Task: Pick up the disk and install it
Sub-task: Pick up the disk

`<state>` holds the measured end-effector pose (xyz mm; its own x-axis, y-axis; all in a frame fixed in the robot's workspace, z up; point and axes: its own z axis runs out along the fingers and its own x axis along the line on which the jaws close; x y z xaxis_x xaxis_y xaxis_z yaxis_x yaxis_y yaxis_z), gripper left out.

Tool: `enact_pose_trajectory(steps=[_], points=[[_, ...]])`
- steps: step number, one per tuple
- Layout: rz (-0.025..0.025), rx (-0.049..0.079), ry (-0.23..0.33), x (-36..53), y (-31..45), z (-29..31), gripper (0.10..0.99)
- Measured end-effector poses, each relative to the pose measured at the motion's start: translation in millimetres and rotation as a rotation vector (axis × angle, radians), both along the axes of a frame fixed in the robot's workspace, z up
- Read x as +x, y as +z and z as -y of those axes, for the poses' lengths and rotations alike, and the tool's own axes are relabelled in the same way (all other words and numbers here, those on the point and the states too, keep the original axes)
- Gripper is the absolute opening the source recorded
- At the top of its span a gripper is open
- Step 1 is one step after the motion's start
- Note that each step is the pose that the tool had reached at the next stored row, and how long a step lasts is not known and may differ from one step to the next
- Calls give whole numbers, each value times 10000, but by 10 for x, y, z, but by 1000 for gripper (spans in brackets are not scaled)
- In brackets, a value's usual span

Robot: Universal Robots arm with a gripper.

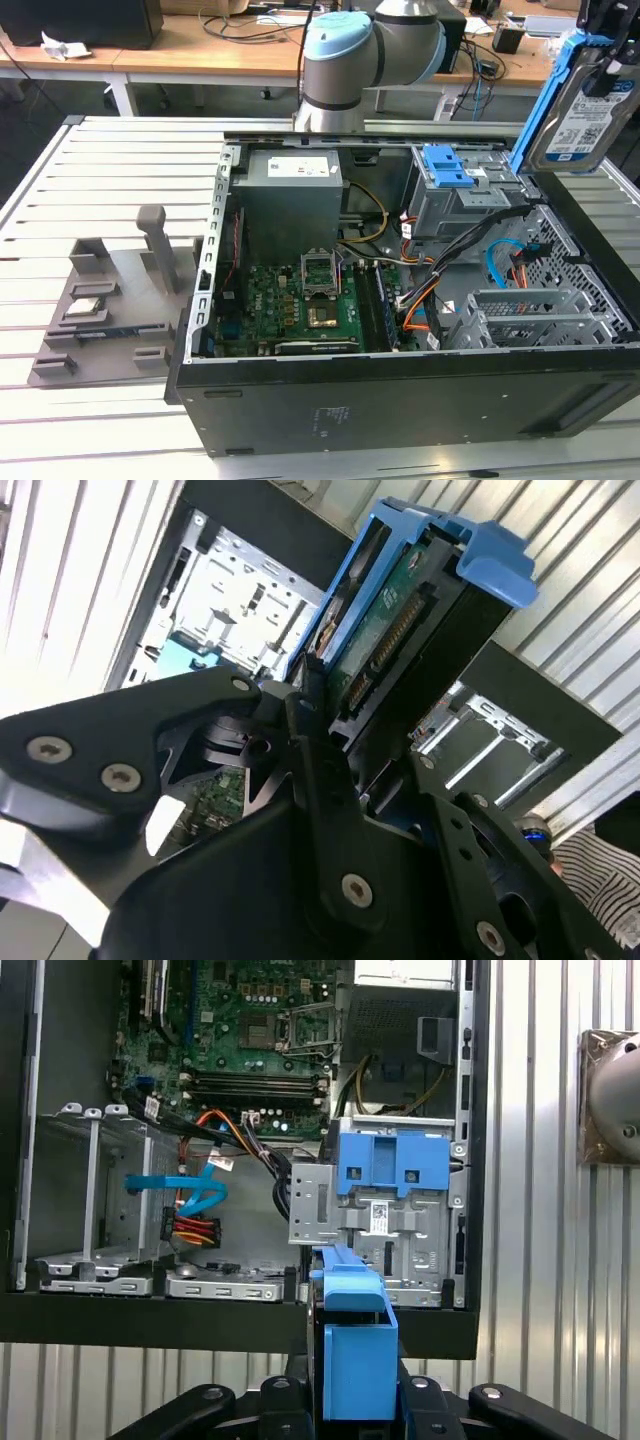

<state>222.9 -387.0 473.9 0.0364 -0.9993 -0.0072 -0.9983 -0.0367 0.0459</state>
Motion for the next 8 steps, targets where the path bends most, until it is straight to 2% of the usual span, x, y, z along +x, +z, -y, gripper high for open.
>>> enact_pose_trajectory(steps=[2,8], points=[[0,1,3,-2,-1,106,361],[0,1,9,-4,-4,349,361]])
